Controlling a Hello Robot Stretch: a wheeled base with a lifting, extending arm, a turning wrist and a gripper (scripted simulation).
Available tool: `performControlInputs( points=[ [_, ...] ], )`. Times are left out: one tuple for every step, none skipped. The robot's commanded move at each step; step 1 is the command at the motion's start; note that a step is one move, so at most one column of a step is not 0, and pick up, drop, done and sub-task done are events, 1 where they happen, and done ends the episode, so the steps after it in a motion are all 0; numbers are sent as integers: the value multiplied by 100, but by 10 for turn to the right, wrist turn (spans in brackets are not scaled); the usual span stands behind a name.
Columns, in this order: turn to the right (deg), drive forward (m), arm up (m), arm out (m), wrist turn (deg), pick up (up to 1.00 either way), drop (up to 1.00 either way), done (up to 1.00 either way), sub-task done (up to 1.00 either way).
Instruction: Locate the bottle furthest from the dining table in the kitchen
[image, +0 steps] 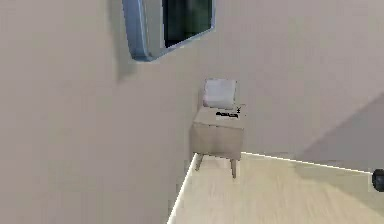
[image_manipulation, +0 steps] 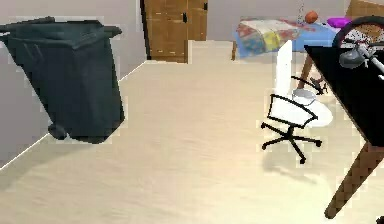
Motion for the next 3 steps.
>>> performControlInputs(
  points=[
    [450, 0, 0, 0, 0, 0, 0, 0, 0],
    [450, 0, 0, 0, 0, 0, 0, 0, 0],
    [30, 0, 0, 0, 0, 0, 0, 0, 0]
  ],
)
